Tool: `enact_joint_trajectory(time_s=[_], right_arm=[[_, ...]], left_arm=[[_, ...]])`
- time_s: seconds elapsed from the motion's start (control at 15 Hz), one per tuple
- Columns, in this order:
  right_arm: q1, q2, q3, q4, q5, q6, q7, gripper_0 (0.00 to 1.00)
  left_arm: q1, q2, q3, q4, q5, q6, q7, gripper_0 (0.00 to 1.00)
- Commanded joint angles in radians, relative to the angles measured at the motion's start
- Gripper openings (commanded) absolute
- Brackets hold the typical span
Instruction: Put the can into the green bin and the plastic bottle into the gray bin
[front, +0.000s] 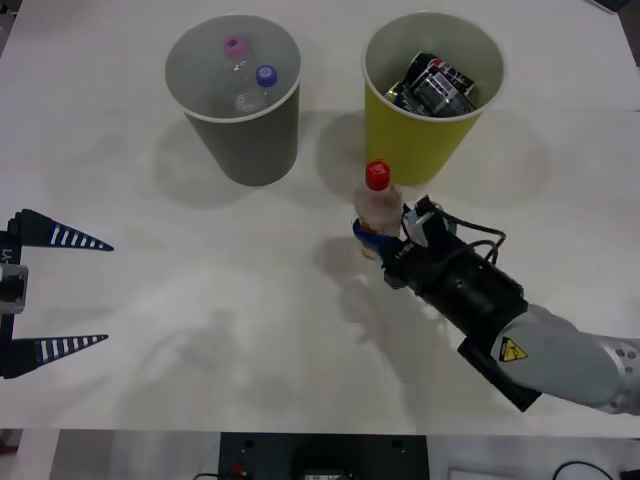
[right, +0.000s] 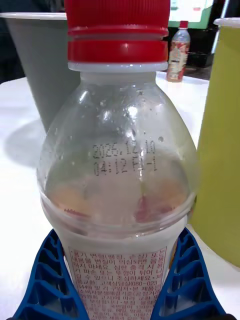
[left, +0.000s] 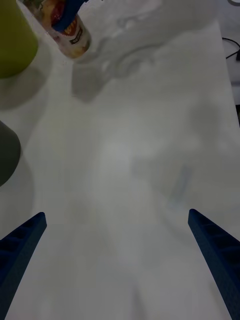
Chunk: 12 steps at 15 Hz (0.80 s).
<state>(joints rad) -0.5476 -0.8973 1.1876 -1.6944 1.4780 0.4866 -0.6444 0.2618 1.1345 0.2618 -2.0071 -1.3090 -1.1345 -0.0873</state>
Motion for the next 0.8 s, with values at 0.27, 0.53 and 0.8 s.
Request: enact_joint_trajectory(time_s=[0.27, 0.53, 0.8], right_arm=[[0.146, -0.098, -0.295, -0.129, 0.079, -0.442, 0.003, 0.00], [0.247, -0.114, -0.482, -0.189, 0.079, -0.665, -0.004, 0.00], [0.313, -0.115, -0.655, -0.225, 0.096, -0.892, -0.017, 0.00]], left_arm=[[0.000, 0.000, 0.000, 0.000, 0.000, 0.000, 0.000, 0.98], [0.000, 0.000, 0.000, 0.000, 0.000, 0.000, 0.000, 0.98], [0.000, 0.000, 0.000, 0.000, 0.000, 0.000, 0.000, 0.98]])
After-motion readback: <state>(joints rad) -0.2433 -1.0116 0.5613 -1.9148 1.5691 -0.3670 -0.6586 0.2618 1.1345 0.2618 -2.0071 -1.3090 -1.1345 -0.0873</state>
